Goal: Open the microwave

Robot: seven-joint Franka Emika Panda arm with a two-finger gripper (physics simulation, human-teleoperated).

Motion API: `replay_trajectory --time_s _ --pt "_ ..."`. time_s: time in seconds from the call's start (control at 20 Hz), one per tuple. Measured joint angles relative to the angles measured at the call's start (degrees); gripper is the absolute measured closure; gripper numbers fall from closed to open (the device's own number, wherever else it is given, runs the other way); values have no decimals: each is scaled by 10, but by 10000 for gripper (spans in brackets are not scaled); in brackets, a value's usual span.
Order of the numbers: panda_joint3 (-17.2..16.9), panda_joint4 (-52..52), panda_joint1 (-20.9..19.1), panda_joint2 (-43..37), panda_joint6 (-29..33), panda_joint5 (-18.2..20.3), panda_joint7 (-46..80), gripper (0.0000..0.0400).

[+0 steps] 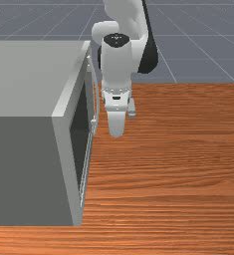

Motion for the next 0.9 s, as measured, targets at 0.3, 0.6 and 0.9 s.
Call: replay_trajectory --time_s 0.3,0.6,0.9 --pt "-17 -64 15 -58 -4 4 131 168" --pt "-22 -140 16 -170 -17 5 262 388" --pt "-28 -152 22 -175 -4 4 396 399"
